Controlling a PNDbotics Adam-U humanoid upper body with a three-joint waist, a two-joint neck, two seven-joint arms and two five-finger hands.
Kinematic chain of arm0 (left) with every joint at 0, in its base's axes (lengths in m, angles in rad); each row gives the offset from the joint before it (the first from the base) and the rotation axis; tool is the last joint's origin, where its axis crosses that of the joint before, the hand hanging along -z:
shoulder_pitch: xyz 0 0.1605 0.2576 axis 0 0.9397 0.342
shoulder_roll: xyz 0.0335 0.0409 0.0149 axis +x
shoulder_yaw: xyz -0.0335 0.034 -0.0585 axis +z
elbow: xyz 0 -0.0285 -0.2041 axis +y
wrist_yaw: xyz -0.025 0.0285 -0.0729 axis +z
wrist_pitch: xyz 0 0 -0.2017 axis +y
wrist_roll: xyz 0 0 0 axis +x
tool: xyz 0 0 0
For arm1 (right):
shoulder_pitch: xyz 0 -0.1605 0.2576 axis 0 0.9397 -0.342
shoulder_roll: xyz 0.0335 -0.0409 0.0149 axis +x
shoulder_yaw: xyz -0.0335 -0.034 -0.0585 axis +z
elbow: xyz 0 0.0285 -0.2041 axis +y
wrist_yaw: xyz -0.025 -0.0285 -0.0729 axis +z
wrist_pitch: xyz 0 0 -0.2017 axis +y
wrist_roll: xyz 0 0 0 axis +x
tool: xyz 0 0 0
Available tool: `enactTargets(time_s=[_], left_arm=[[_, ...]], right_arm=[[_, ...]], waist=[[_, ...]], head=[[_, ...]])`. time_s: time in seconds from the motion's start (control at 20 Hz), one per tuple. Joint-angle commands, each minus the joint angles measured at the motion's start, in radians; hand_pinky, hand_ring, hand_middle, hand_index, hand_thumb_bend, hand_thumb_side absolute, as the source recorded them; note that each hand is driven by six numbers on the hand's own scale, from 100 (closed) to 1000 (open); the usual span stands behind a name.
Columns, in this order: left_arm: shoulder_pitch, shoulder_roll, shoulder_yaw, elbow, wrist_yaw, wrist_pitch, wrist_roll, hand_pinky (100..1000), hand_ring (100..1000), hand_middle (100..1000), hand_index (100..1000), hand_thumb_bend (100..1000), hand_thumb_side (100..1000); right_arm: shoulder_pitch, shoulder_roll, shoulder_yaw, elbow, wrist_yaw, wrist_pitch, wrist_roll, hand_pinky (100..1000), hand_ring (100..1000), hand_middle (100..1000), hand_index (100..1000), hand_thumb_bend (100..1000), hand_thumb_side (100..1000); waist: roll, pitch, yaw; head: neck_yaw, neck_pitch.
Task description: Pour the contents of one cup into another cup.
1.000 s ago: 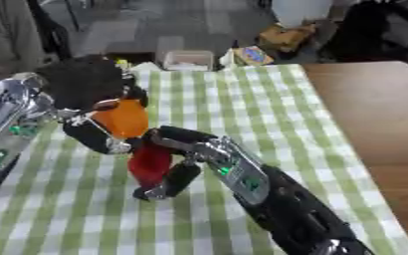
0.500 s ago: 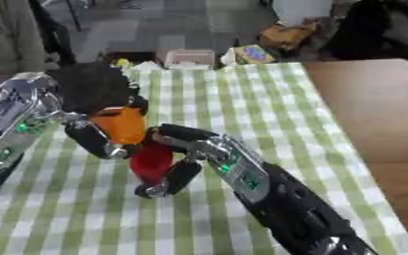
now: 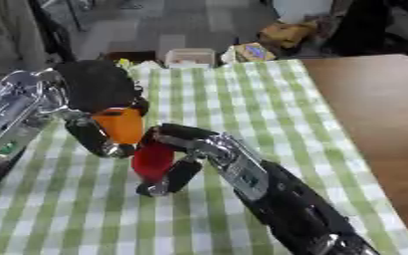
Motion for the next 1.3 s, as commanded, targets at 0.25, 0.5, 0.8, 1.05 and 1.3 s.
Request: enactTargets(time_s=[0.25, 0.5, 0.8, 1.05, 1.3], left_arm=[[-0.035, 0.002, 0.001, -0.015, -0.024, -0.034, -0.035, 115, 100, 107, 636, 100, 586], [-0.048, -0.008, -0.007, -0.014, -0.044, -0.053, -0.049, 120, 100, 108, 636, 100, 588], [-0.061, -0.019, -0.022, -0.007, -0.052, -0.074, -0.070, 124, 101, 109, 636, 100, 589], [-0.069, -0.025, -0.031, 0.004, -0.053, -0.084, -0.084, 127, 103, 110, 637, 100, 591], [-0.069, -0.030, -0.034, 0.018, -0.051, -0.087, -0.091, 128, 102, 109, 637, 100, 589]], right_arm=[[-0.015, 0.008, -0.004, 0.002, 0.014, -0.004, 0.003, 553, 497, 435, 621, 286, 259], [-0.014, 0.010, -0.005, 0.010, 0.019, -0.005, 0.003, 553, 497, 435, 621, 284, 260], [-0.012, 0.010, -0.007, 0.015, 0.024, -0.005, 0.003, 553, 497, 436, 621, 283, 260], [-0.011, 0.010, -0.008, 0.020, 0.028, -0.006, 0.005, 552, 496, 436, 620, 279, 260], [-0.009, 0.011, -0.009, 0.025, 0.031, -0.005, 0.004, 551, 495, 435, 620, 277, 259]], waist=[[0.000, -0.020, 0.004], [0.002, -0.022, 0.006], [0.004, -0.025, 0.008], [0.005, -0.027, 0.009], [0.005, -0.028, 0.006]], head=[[-0.004, 0.010], [-0.005, 0.010], [-0.007, 0.014], [-0.005, 0.017], [-0.005, 0.020]])
